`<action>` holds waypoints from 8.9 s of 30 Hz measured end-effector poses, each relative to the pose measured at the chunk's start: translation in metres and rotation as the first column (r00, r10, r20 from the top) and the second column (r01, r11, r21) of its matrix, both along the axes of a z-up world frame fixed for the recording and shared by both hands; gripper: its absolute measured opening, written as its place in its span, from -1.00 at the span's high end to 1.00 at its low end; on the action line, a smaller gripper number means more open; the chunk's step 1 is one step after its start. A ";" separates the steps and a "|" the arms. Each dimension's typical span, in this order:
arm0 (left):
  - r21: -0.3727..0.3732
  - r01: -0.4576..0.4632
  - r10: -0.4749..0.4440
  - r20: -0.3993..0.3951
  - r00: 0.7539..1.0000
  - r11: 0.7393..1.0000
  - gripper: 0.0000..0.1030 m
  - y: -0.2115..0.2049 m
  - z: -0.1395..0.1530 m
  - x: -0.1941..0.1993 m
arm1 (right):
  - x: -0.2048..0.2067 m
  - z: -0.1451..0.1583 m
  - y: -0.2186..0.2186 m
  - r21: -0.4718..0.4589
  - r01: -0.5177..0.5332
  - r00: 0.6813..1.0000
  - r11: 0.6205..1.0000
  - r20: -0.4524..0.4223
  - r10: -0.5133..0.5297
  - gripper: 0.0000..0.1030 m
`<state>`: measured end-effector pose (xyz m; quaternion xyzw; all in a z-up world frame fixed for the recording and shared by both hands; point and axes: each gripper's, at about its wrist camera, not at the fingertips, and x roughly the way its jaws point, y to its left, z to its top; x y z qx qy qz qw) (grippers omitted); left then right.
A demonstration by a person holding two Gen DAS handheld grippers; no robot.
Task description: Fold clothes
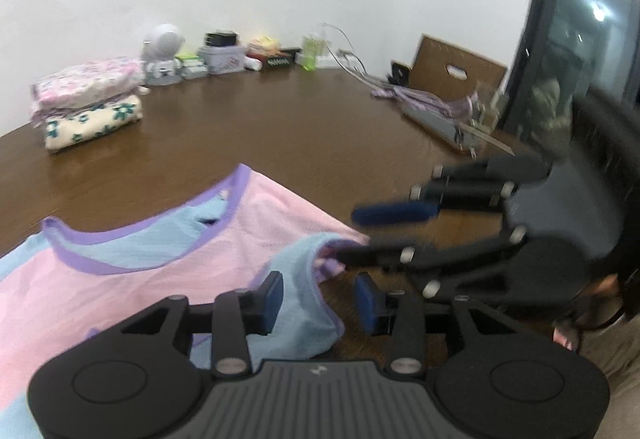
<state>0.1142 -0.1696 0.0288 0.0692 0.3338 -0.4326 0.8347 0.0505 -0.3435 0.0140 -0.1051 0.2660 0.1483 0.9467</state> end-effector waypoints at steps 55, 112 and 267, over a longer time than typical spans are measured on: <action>-0.090 -0.231 0.234 0.020 0.972 0.969 0.25 0.092 -0.012 -0.008 | 0.010 0.003 0.043 0.074 0.033 0.998 0.997 -0.054 -0.029 0.68; -0.110 -0.625 0.626 -0.023 0.779 0.773 -0.88 0.186 -0.028 -0.008 | 0.044 -0.018 0.145 0.166 0.129 0.981 0.978 -0.167 -0.101 -0.99; 0.617 -0.018 -0.278 0.381 0.882 0.787 0.99 0.215 -0.017 -0.027 | 0.049 0.002 0.199 -0.634 -0.547 0.793 0.547 -0.182 0.582 0.87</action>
